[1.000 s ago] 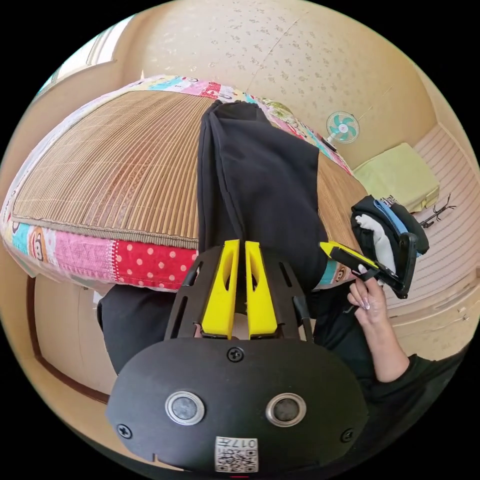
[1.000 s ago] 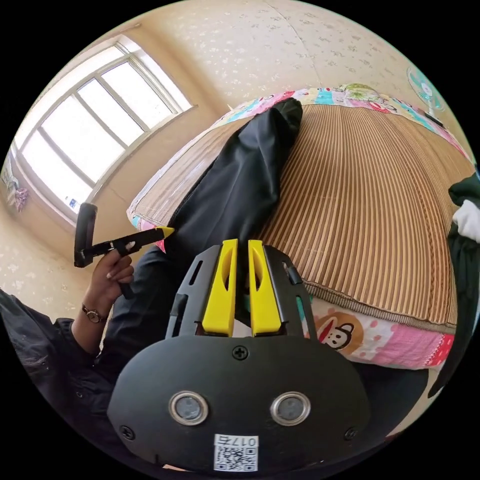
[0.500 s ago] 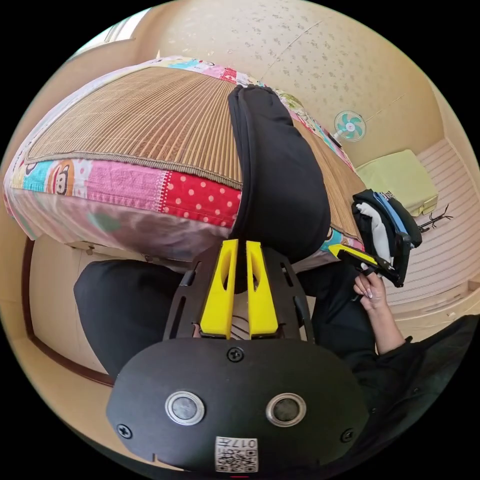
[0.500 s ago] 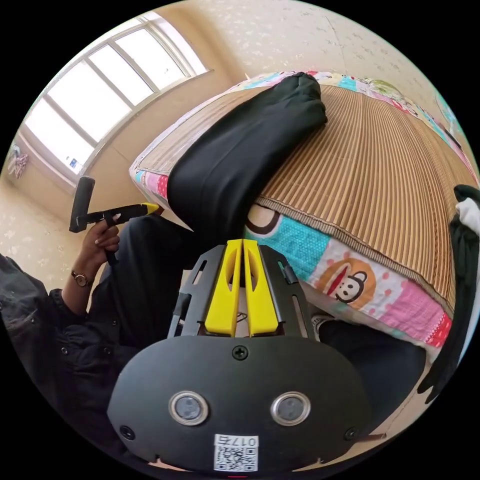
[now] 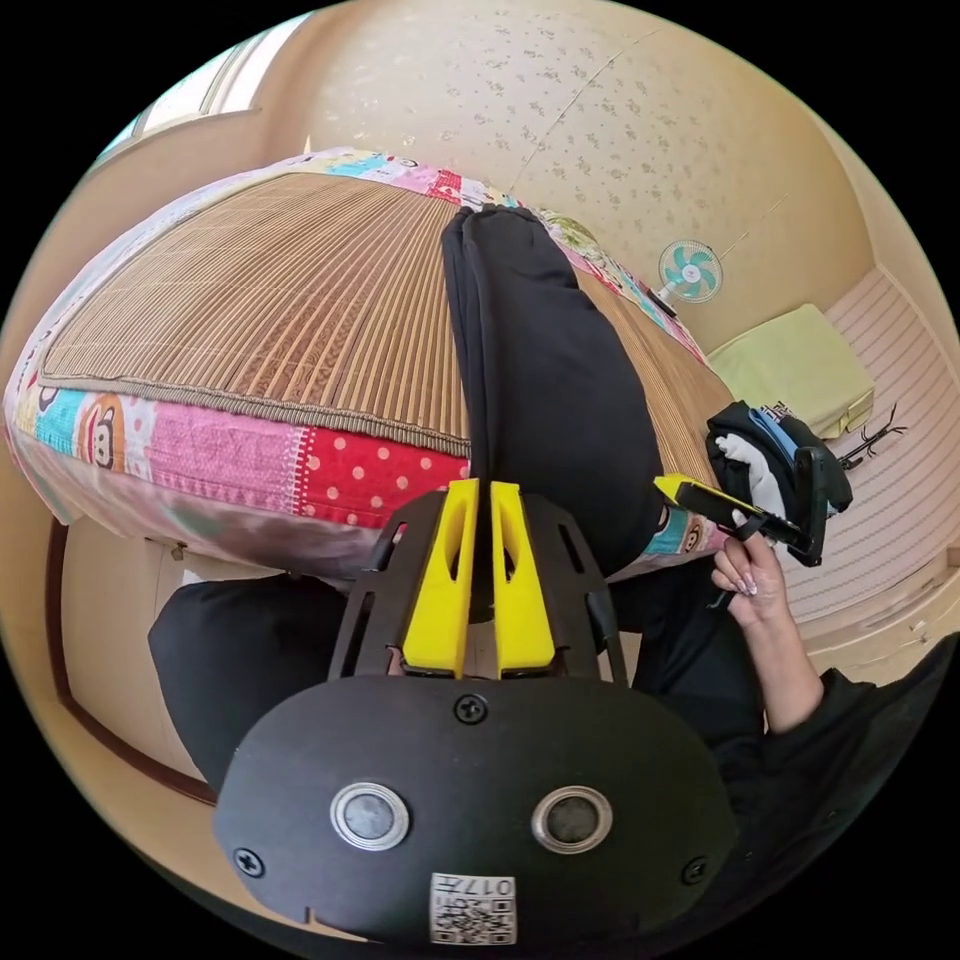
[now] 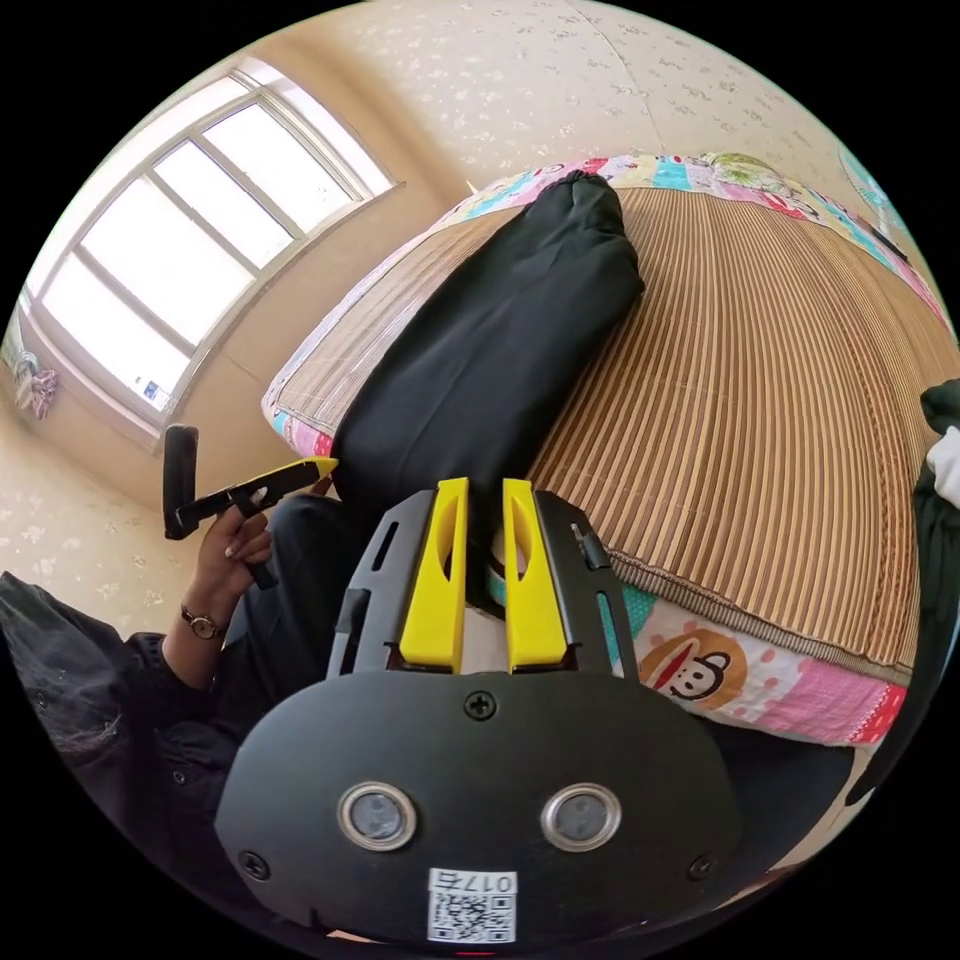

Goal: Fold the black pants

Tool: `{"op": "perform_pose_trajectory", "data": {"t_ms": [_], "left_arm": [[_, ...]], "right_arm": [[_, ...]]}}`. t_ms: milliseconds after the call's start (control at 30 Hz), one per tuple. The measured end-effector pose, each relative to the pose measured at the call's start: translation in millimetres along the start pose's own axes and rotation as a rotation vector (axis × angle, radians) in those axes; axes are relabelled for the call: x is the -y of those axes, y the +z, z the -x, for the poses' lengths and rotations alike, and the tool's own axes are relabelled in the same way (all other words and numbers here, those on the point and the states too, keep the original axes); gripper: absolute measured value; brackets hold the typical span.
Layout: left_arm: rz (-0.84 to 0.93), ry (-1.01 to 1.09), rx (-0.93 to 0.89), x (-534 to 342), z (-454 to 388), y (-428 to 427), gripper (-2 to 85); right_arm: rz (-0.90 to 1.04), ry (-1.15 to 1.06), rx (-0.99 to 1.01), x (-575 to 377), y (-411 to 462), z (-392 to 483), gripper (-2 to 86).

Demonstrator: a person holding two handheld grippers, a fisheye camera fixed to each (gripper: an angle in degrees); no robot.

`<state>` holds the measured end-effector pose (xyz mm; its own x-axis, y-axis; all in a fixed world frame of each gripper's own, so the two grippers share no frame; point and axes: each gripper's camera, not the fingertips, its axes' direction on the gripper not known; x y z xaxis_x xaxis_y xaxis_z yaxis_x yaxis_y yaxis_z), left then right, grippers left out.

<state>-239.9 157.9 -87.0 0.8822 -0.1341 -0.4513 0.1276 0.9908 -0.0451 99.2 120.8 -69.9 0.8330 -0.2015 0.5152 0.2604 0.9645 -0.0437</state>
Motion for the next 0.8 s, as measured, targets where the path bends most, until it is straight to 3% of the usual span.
{"op": "perform_pose_trajectory", "data": {"t_ms": [267, 367, 467, 567, 800], "left_arm": [[0.091, 0.05, -0.037, -11, 3, 8, 1.3], [0.029, 0.038, -0.008, -13, 5, 1, 2.7], [-0.1, 0.098, -0.042, -14, 4, -9, 4.8], [-0.141, 0.124, -0.088, -12, 8, 0, 5.5], [-0.112, 0.079, -0.195, -10, 32, 9, 5.9]], "right_arm": [[0.024, -0.023, -0.069, -8, 0, -4, 2.3], [0.049, 0.014, -0.064, 4, -3, -10, 3.2], [-0.05, 0.025, -0.122, 31, -20, -9, 5.2], [-0.068, -0.092, -0.023, 86, -16, 2, 7.8], [0.182, -0.327, 0.056, 269, 92, 46, 11.6]]}}
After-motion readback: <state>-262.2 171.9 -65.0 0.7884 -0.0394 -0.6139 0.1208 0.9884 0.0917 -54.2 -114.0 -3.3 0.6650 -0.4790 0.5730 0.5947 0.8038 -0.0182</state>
